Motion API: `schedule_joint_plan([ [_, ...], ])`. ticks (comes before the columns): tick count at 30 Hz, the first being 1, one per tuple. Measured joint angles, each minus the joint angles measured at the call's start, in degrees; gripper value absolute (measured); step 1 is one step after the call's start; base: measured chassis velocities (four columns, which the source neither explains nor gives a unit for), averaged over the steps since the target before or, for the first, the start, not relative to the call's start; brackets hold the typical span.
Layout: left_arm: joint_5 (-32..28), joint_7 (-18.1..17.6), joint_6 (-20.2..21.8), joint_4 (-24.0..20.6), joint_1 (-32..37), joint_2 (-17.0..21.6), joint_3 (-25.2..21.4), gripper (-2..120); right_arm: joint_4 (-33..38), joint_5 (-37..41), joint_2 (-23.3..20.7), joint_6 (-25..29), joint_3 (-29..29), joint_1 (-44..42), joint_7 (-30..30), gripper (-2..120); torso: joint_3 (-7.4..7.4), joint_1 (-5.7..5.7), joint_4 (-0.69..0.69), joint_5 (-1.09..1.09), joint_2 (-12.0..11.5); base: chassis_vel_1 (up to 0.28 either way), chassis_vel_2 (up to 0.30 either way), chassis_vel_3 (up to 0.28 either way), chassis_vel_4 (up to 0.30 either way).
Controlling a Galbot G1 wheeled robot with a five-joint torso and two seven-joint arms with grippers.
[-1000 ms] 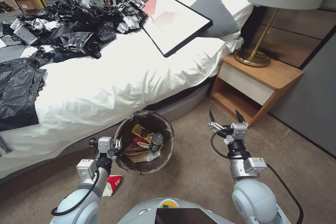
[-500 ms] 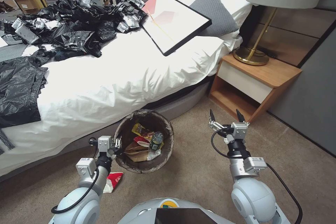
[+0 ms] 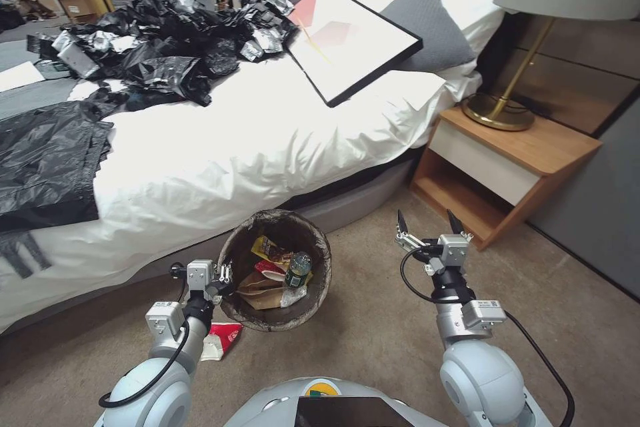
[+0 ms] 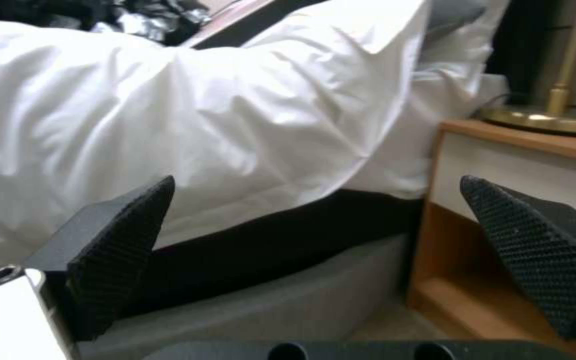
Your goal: Pick up the trash bin, then pick up the garbage from the floor and place it into the trash bin.
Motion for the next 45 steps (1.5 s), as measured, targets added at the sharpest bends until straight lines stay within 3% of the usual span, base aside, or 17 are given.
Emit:
schedule_joint_plan([
  [24, 0.0, 0.0, 0.0, 0.4, -0.4, -0.2, -0.1, 4, -0.2, 0.2, -0.2, -0.4, -0.7, 0.4, 0.0, 100, 0.0, 0.0, 0.01, 0.0, 0.0, 0.086, 0.086, 0.085, 0.091],
  [45, 0.8, -0.3, 0.0, 0.8, -1.2, -0.2, 0.2, 4, -0.4, 0.4, -1.6, -1.5, -0.1, 0.6, 0.5, 100, 0.0, 0.0, 0.0, 0.0, 0.0, 0.014, 0.012, 0.011, 0.011],
])
